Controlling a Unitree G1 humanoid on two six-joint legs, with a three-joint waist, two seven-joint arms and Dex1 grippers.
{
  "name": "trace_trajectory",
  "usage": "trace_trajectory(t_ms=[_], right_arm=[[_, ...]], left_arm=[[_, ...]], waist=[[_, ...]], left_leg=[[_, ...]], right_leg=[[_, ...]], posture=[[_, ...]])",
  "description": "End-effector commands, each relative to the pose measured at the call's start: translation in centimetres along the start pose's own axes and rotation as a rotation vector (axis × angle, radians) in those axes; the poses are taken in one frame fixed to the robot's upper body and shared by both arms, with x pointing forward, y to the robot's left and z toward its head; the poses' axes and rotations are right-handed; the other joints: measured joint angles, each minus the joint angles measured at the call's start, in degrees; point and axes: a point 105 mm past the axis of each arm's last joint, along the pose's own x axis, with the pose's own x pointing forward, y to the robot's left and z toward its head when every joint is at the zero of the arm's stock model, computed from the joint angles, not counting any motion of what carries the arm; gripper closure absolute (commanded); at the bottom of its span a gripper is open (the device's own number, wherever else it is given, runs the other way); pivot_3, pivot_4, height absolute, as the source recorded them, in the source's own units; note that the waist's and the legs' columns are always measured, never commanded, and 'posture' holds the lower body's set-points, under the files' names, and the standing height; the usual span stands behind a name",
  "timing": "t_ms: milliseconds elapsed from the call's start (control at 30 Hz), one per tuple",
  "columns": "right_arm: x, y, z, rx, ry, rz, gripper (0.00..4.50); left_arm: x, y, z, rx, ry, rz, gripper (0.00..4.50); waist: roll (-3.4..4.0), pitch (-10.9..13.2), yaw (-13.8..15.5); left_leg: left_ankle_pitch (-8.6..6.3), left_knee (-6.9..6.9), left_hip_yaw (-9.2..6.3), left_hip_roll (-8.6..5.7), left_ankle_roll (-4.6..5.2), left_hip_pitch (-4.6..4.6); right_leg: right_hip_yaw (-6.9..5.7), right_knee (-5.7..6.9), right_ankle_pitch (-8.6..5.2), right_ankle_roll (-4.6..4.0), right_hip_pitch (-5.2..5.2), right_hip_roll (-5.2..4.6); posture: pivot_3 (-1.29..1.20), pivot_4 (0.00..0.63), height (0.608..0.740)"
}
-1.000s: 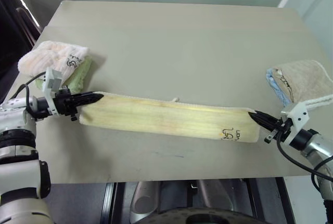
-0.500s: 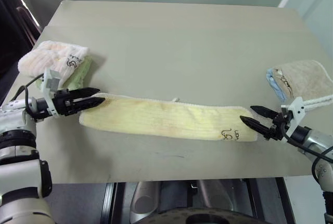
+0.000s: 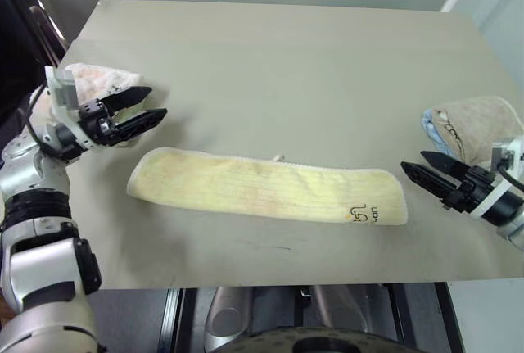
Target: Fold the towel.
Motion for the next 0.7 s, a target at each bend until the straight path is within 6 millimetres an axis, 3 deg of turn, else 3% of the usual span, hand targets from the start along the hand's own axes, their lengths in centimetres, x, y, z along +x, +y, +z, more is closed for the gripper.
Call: trace_trajectory(t_ms=[33,100,267,433,567,700], right_arm=[[-0.6,0.9,0.3,0.143,0.008,0.012,0.02],[-1.1,1.6,0.1,0.246,0.010,0.029,0.02],[-1.8,1.9,0.2,0.435,-0.045,0.011,0.02],[-2.7,3.8,-1.6,0.632,-0.060,0.000,0.02],[-3.2,5.4,-2.9,0.669,-0.057,0.001,0.02],[-3.8,6.4,-4.2,0.710,-0.047,-0.016,0.02]], left_arm=[[2.2,-3.2,1.1,-0.031,-0.032,-0.184,0.00],[3.2,-5.3,0.5,-0.050,-0.010,-0.290,0.00],[4.6,-8.4,-1.4,-0.004,0.055,-0.413,0.00],[7.1,-11.7,-3.9,0.056,0.085,-0.517,0.00],[6.8,-13.1,-6.6,0.031,0.278,-0.580,0.00],[7.0,-13.4,-8.0,0.023,0.413,-0.561,0.00]], waist=[[0.00,0.00,-0.03],[0.01,0.01,-0.02],[0.00,0.01,0.06],[0.03,0.02,0.51],[0.03,0.02,0.33],[0.10,-0.02,0.21]], left_leg=[[0.00,0.00,0.01,0.00,0.01,0.01],[-0.01,-0.02,0.05,0.00,0.02,0.02],[-0.01,-0.15,0.04,0.00,0.02,0.12],[-0.02,-0.17,-0.10,-0.01,0.05,0.16],[-0.09,-0.22,-0.18,-0.01,0.03,0.15],[-0.23,-0.29,-0.19,-0.01,0.00,0.14]], right_leg=[[0.01,-0.01,0.00,0.01,0.00,-0.01],[0.05,-0.03,-0.04,0.08,0.01,-0.01],[0.08,-0.05,-0.36,0.61,0.04,-0.01],[0.11,-0.06,-0.49,0.81,0.19,-0.01],[0.08,-0.20,-0.51,0.85,0.26,0.03],[0.07,-0.49,-0.50,0.85,0.33,0.03]], posture=[[0.00,0.150,0.697],[0.00,0.150,0.697],[0.00,0.150,0.697],[0.00,0.150,0.697],[0.00,0.150,0.697],[0.00,0.150,0.697]])
